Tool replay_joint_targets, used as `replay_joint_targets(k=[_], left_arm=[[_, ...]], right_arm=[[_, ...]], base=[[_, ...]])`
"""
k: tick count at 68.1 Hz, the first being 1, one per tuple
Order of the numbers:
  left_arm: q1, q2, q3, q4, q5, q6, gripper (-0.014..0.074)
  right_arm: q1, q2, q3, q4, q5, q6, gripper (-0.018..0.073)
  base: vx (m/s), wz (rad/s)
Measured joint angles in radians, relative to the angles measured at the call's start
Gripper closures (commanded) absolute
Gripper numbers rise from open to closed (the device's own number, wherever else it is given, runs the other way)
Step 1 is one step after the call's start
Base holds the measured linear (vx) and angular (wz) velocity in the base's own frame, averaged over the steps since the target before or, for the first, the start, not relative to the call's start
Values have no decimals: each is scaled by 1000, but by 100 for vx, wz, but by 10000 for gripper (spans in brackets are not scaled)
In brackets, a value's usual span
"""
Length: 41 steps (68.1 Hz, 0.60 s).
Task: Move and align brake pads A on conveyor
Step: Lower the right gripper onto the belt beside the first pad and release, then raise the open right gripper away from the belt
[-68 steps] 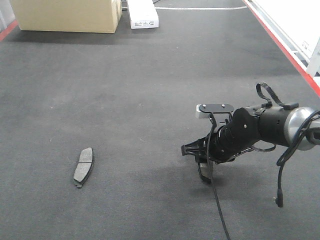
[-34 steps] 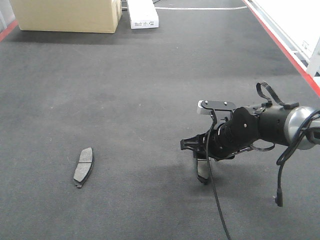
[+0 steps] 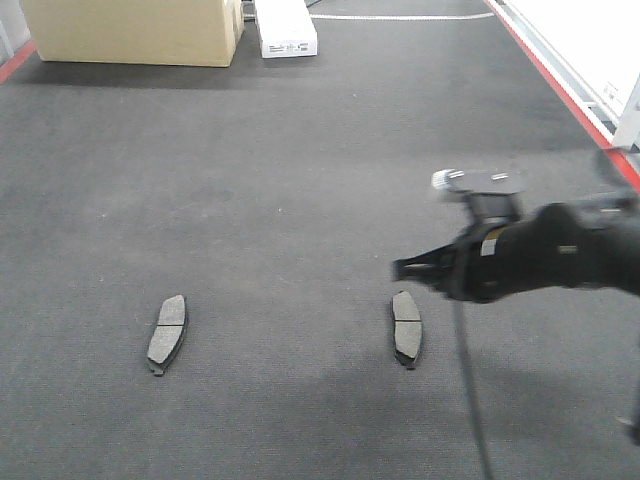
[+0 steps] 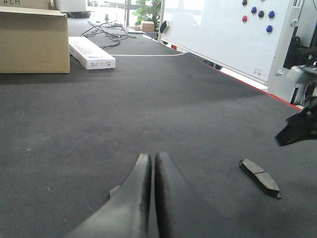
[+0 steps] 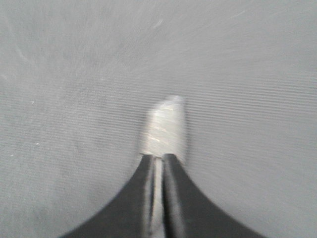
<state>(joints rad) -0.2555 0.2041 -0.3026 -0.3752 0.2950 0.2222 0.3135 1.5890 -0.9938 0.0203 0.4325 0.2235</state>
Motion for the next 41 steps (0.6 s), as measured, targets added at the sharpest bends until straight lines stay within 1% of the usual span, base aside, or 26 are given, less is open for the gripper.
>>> replay_joint_targets(k=[6,16,24,35,41], left_arm=[[0,0,0,0,0,0,603],[0,0,0,0,0,0,603],[0,0,0,0,0,0,603],[0,0,0,0,0,0,603],[0,0,0,0,0,0,603]], right_arm=[[-62,-76,46,-3,23,-20,564],[-144,-231,152,-7,36,-102,562],[-158,-381,240,-7,24,-140,562],[-158,-588,320,-8,3,-145,562],[-158,-705,354,-27,2,-148,562]], base=[[0,0],[0,0],[0,0],[0,0],[0,0]])
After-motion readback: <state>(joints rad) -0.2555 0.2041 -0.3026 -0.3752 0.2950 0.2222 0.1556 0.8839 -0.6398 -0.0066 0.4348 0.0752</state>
